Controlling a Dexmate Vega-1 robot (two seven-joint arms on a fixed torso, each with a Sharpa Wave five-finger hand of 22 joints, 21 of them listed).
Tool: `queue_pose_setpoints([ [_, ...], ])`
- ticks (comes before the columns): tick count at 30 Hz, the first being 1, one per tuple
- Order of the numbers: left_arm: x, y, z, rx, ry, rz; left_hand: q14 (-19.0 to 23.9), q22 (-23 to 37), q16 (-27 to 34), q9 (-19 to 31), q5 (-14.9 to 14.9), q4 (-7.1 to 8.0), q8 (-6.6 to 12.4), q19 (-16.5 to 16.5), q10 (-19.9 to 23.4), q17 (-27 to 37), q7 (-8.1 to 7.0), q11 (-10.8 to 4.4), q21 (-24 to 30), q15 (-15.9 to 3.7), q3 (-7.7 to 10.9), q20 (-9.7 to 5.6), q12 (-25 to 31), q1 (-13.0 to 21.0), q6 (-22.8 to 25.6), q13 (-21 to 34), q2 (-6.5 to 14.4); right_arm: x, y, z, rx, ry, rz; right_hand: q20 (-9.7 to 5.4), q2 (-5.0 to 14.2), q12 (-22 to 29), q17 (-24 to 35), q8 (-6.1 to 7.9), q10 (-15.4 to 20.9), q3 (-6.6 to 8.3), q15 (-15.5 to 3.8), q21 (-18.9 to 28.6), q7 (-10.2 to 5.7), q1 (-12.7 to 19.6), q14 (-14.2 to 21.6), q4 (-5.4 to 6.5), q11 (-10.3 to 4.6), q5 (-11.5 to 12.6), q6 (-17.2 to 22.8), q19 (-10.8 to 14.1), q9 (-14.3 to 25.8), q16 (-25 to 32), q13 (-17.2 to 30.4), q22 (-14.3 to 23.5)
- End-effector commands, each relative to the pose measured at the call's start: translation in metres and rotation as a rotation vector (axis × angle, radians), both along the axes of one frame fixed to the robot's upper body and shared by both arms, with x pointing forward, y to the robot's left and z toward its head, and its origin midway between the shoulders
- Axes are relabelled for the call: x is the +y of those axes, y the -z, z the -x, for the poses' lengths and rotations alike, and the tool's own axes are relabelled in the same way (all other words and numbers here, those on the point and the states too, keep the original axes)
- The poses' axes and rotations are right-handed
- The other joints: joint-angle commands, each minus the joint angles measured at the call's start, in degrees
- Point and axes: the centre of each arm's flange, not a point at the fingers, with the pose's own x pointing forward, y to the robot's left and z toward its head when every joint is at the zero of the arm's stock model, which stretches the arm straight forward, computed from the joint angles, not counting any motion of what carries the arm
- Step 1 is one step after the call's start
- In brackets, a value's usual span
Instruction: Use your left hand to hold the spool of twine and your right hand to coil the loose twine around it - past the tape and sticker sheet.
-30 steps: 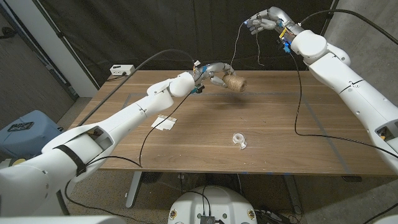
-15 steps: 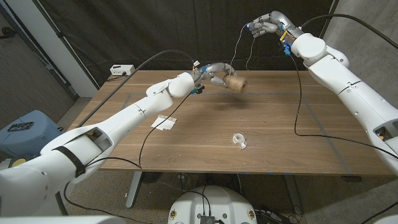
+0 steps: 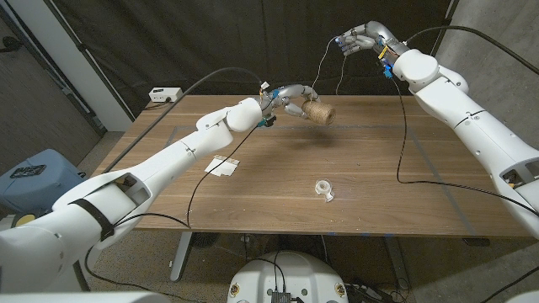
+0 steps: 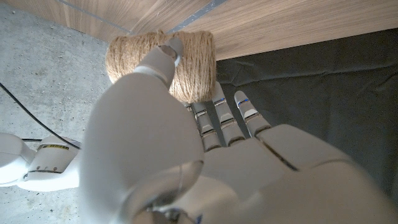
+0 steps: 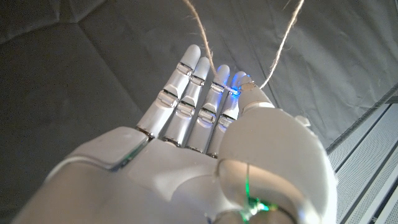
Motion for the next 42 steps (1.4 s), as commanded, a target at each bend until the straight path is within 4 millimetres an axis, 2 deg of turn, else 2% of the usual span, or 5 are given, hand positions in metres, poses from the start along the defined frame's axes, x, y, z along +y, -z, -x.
queue_pose_setpoints([
  [1,0.005,0.003,0.008,0.004,0.0,-0.002,0.9,0.1,0.2,4.7,0.3,0.42,7.36,-0.1,2.6,0.4,0.87,1.06,0.3,-0.82,0.48,-0.16,0.2,1.3,1.5,12.8,2.7,-0.022,0.005,-0.005,0.012,0.039,-0.034,-3.8,-0.01,-0.2,0.1,0.1,0.5,0.0,-7.13,0.5,0.07,0.9,0.6,0.03,-0.25,-0.1,0.5,-0.3,0.1,-0.4,0.1,0.3],
  [13,0.015,0.005,0.011,0.01,-0.024,-0.002,0.8,0.1,0.3,4.6,0.2,0.37,7.39,-0.1,2.6,0.5,1.03,0.83,0.3,-0.82,0.43,-0.14,0.1,1.4,1.5,12.8,2.7,-0.041,0.011,-0.009,0.021,0.074,-0.051,-3.82,-0.05,-0.3,0.2,0.02,0.5,-0.07,-7.12,0.6,0.03,1.0,0.6,0.06,-0.28,-0.1,0.6,-0.3,0.1,-0.5,0.1,0.3],
  [42,0.028,-0.02,0.03,-0.034,0.015,0.064,0.9,0.0,0.2,4.6,0.2,0.41,7.39,-0.3,2.7,0.5,1.0,0.96,0.4,-0.8,0.47,-0.12,0.1,1.2,1.5,12.9,2.8,-0.045,0.03,-0.038,0.095,0.085,-0.087,-3.88,-0.05,-0.5,0.3,-0.23,0.5,-0.18,-7.15,0.7,-0.09,1.1,0.6,0.09,-0.39,-0.1,0.6,-0.6,0.2,-0.7,0.2,0.3],
])
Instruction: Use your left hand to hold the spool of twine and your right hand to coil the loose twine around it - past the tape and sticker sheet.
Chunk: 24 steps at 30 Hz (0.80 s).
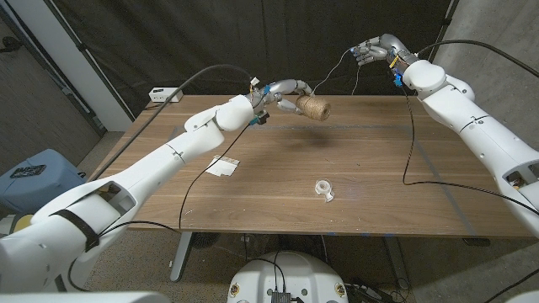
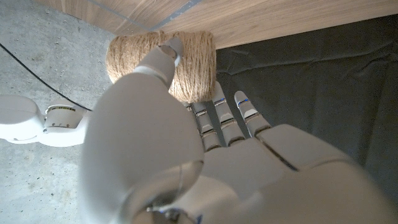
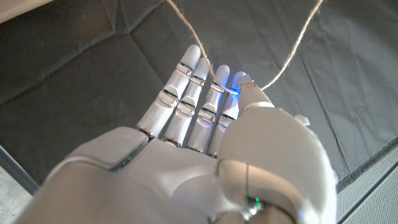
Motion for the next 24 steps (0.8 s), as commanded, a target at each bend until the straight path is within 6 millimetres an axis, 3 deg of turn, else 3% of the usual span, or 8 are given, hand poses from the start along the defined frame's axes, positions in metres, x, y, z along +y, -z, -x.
queue_pose_setpoints([
  [1,0.005,-0.008,0.008,-0.016,0.019,0.014,0.9,0.2,0.4,4.6,0.2,0.42,7.29,-0.2,2.3,0.1,0.94,0.99,0.4,-0.83,0.47,-0.15,0.4,1.2,1.5,12.9,2.7,-0.002,0.008,-0.012,0.032,0.007,-0.016,-3.76,0.11,0.0,0.3,-0.17,0.5,-0.18,-7.26,0.4,-0.15,0.5,0.5,0.09,-0.38,-0.1,0.5,-0.4,0.2,-0.1,0.2,0.3],
  [24,0.023,-0.02,0.029,-0.053,0.015,0.055,1.0,0.2,0.3,4.4,0.3,0.38,7.26,-0.5,2.4,0.1,1.03,1.02,0.5,-0.74,0.55,-0.15,0.4,1.2,1.7,12.9,2.8,-0.007,0.03,-0.021,0.081,0.003,-0.033,-3.76,0.11,-0.1,0.4,-0.34,0.6,-0.27,-7.23,0.6,-0.21,0.6,0.5,0.11,-0.35,-0.1,0.6,-0.5,0.2,-0.3,0.3,0.3],
])
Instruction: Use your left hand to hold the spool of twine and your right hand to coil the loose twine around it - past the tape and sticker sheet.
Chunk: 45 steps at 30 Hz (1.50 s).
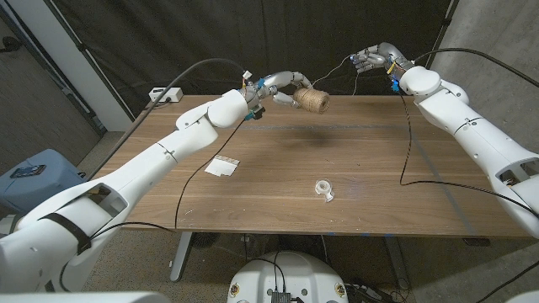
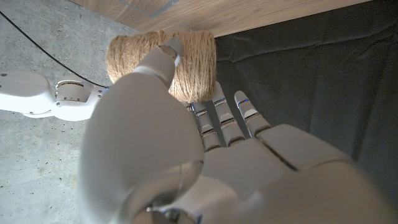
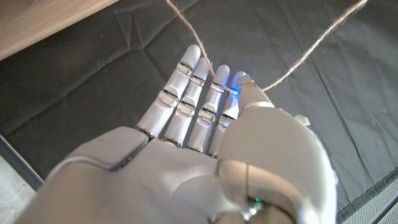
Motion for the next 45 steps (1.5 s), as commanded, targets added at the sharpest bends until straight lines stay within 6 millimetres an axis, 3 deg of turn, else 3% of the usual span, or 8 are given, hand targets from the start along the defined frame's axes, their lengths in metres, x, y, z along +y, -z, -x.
queue_pose_setpoints([
  [1,0.01,-0.008,0.011,-0.025,-0.006,0.033,1.0,0.2,0.3,4.5,0.3,0.37,7.24,-0.2,2.4,0.1,1.2,1.03,0.5,-0.73,0.54,0.06,0.4,1.2,1.4,12.9,2.8,-0.003,0.017,-0.004,0.03,-0.007,-0.011,-3.99,0.12,-0.1,0.1,-0.16,0.3,-0.28,-7.22,0.3,-0.06,0.6,0.5,0.12,-0.05,-0.1,0.5,-0.3,0.2,-0.3,0.3,0.3],
  [19,0.018,-0.03,0.023,-0.102,-0.007,0.098,1.0,0.2,0.2,4.5,0.4,0.51,7.3,-0.4,2.4,0.1,1.19,1.11,0.5,-0.77,0.59,0.02,0.3,0.9,1.5,13.0,3.0,0.005,0.054,-0.012,0.098,-0.028,-0.039,-4.01,0.2,-0.2,0.2,-0.19,0.4,-0.31,-7.25,0.5,-0.02,0.7,0.6,0.16,0.13,-0.1,0.8,-0.3,0.3,-0.4,0.4,0.3],
  [45,0.015,-0.039,0.018,-0.145,-0.025,0.146,1.1,0.1,0.2,4.5,0.5,0.41,7.3,-0.4,2.6,0.2,1.2,1.08,0.7,-0.85,0.59,-0.01,0.2,0.9,1.5,12.9,2.9,0.023,0.072,-0.016,0.131,-0.057,-0.029,-4.04,0.25,-0.1,0.3,-0.28,0.7,-0.32,-7.28,0.8,-0.06,0.9,1.0,0.15,-0.01,-0.1,1.2,-0.2,0.3,-0.5,0.5,0.3],
])
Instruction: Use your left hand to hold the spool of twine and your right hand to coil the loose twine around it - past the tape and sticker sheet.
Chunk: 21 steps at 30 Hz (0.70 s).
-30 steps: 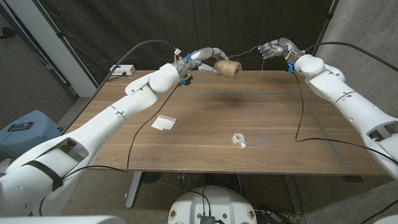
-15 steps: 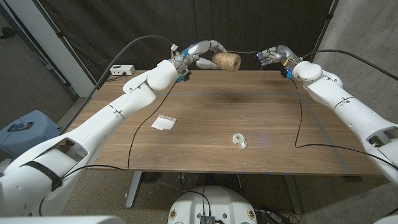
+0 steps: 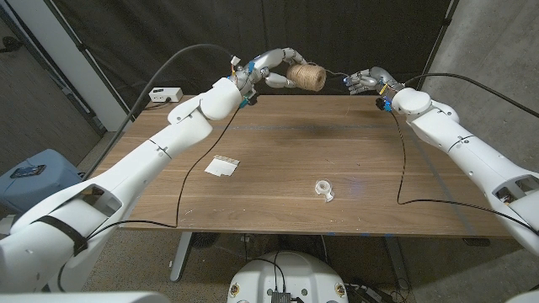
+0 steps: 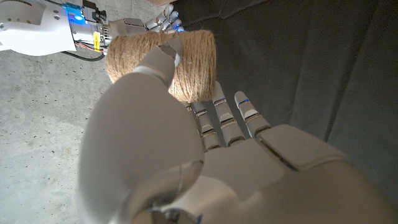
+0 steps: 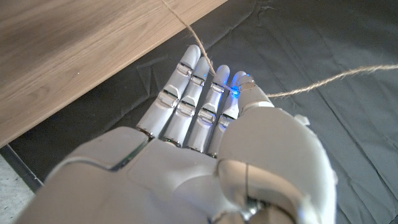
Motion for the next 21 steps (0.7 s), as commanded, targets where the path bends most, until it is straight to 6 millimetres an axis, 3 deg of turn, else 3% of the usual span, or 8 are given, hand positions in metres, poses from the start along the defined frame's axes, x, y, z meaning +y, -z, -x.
queue_pose_setpoints([
  [1,-0.002,-0.003,-0.003,-0.02,-0.009,0.022,0.8,0.1,0.4,4.5,0.2,0.4,7.29,0.0,2.6,0.3,1.15,1.13,0.4,-0.53,0.58,0.01,0.2,0.9,1.5,12.9,2.9,0.01,0.011,0.0,0.016,-0.017,0.005,-4.14,0.03,-0.2,0.1,0.14,0.7,-0.14,-7.15,0.6,-0.19,0.7,0.5,-0.02,-0.02,-0.1,0.5,-0.2,0.3,-0.2,0.2,0.3],
  [21,-0.006,-0.007,-0.004,-0.054,-0.026,0.034,0.9,0.1,0.3,4.5,0.3,0.44,7.33,0.0,2.6,0.2,1.14,0.95,0.5,-0.64,0.58,-0.04,0.2,0.7,1.6,13.1,2.9,0.023,0.025,0.003,0.032,-0.039,-0.002,-4.1,-0.03,-0.2,0.2,0.05,0.9,-0.19,-7.15,0.8,-0.28,0.9,0.7,-0.07,-0.06,-0.1,0.7,-0.1,0.3,-0.2,0.3,0.3],
])
